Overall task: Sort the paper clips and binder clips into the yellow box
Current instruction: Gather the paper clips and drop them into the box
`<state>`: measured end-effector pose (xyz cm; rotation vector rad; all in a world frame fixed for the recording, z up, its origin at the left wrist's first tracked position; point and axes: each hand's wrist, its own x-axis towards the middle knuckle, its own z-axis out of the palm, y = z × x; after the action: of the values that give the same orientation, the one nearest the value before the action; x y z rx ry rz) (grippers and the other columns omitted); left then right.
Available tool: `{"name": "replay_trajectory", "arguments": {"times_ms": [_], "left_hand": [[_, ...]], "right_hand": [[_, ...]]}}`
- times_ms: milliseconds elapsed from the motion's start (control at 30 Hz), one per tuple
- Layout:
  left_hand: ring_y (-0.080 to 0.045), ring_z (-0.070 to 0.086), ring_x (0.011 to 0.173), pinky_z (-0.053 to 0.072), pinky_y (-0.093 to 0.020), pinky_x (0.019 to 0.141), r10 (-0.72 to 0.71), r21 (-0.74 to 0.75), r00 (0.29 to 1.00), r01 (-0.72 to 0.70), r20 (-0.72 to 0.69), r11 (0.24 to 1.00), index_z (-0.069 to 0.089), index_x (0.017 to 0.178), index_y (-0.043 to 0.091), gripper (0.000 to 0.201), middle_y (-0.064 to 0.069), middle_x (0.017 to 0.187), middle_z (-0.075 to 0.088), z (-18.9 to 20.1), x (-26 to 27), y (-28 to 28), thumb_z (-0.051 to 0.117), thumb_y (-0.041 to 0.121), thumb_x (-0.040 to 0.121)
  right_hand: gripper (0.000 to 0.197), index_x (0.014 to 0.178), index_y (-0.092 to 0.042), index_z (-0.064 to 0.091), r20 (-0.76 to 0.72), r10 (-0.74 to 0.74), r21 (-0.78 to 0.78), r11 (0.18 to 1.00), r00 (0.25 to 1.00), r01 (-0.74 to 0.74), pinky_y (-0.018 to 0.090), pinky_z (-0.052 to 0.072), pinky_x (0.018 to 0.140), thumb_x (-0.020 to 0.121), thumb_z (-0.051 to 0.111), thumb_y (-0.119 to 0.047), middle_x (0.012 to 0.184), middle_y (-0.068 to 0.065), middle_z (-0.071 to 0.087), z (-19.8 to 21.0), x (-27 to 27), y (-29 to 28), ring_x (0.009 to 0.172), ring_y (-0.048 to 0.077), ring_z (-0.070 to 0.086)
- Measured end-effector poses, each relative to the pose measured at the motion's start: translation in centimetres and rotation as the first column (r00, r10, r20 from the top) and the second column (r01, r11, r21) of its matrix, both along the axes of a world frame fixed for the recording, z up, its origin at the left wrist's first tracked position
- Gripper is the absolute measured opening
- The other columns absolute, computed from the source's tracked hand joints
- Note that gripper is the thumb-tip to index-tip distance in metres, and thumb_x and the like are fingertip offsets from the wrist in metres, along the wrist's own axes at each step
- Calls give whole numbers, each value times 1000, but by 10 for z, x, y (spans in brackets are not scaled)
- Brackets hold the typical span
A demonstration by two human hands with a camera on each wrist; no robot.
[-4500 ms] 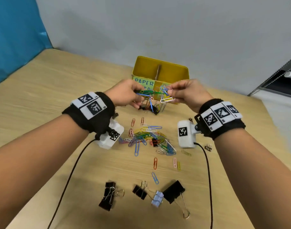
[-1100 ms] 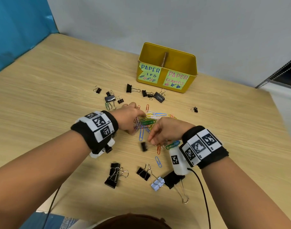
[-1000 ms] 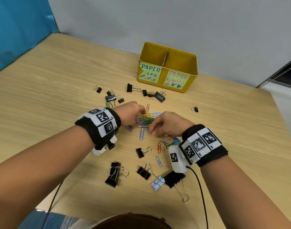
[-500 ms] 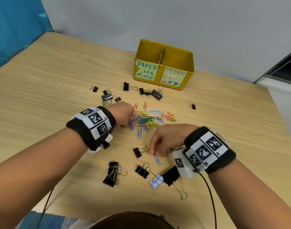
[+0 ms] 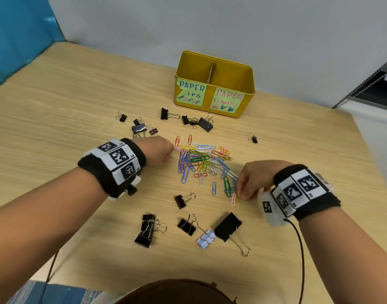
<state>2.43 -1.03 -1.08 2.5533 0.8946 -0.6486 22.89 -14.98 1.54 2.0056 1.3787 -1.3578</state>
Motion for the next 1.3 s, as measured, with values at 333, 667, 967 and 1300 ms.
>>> {"name": "replay_trajectory", "arguments": {"times_ms": [333, 667, 967, 1300], "left_hand": [[-18, 51, 89, 40, -24, 68, 23, -94, 990, -10, 138, 996, 52, 98, 18, 27, -1, 99, 50, 6, 23, -6, 65, 9, 76], [-25, 43, 122, 42, -43, 104, 14, -83, 997, -7, 80, 997, 32, 135, 15, 93, -9, 133, 36, -8, 33, -24, 83, 38, 60], [-28, 28, 131, 39, -47, 106, 44, -5, 993, -44, 114, 999, 7, 148, 23, 120, -9, 138, 25, -11, 36, -16, 81, 51, 57], [-22, 49, 101, 43, -34, 85, 89, -57, 979, -79, 185, 995, 50, 119, 14, 57, -11, 119, 53, -10, 43, -4, 76, 30, 72]], "right_hand": [[15, 81, -16, 60, 38, -282, 349, 903, 959, 251, 30, 54, 58, 76, 71, -9, 76, 1, 57, -7, 7, 8, 69, 18, 56], [39, 97, -16, 54, 52, -230, 372, 908, 972, 195, 39, 56, 73, 68, 80, -14, 91, 3, 54, -14, -18, 14, 74, 21, 58], [49, 109, -6, 54, 337, 75, 190, 971, 938, -146, 19, 39, 50, 71, 80, -24, 100, 8, 58, -12, -35, 18, 76, 18, 59], [93, 143, -28, 31, 280, -79, 472, 879, 957, -66, 44, 39, 102, 65, 82, -33, 136, 9, 38, -26, -28, 47, 127, 32, 37]]}}
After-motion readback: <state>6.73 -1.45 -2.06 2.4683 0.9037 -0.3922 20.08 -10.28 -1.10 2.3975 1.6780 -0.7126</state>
